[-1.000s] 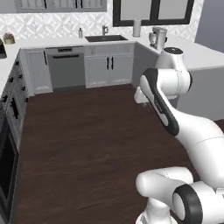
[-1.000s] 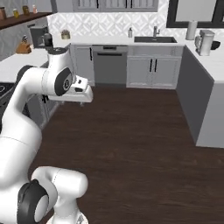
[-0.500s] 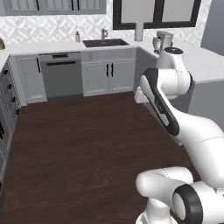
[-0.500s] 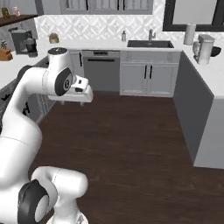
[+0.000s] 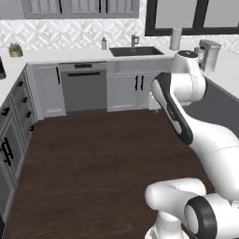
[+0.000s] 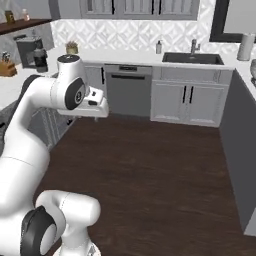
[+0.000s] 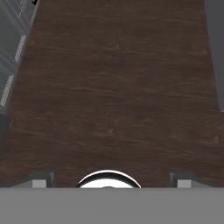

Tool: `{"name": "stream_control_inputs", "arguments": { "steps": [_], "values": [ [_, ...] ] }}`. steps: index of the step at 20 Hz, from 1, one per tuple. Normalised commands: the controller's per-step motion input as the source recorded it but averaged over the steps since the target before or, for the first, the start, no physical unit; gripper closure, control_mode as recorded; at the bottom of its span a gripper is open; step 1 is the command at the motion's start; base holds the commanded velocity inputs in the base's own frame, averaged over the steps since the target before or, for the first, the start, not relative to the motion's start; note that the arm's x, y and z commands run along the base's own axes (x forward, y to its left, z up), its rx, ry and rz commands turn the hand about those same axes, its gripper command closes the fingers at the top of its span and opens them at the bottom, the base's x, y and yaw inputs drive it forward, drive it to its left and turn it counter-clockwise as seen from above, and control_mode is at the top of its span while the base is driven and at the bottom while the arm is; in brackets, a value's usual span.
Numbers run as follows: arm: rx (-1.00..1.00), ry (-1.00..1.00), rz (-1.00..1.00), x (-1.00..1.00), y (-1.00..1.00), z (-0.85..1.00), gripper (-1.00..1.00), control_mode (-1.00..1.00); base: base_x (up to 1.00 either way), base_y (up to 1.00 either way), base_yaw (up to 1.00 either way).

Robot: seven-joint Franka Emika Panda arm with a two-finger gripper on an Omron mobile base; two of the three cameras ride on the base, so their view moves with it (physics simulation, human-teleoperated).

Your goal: Navigate to the electric kettle.

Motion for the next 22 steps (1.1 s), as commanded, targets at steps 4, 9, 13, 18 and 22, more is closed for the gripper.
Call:
{"name": "stream_control_inputs", "arguments": {
  "steps": [4,9,13,18,22],
  "values": [
    [0.00,0.00,0.00,0.00,0.00,0.00,-1.00,1.00,1.00,-0.10,0.41],
    [0.00,0.00,0.00,0.00,0.00,0.00,-1.00,1.00,1.00,-0.17,0.40],
    [0.00,0.00,0.00,0.00,0.00,0.00,-1.00,1.00,1.00,-0.24,0.39],
    [0.00,0.00,0.00,0.00,0.00,0.00,-1.00,1.00,1.00,-0.28,0.38],
    [0.00,0.00,0.00,0.00,0.00,0.00,-1.00,1.00,1.00,-0.36,0.38]
  ]
}}
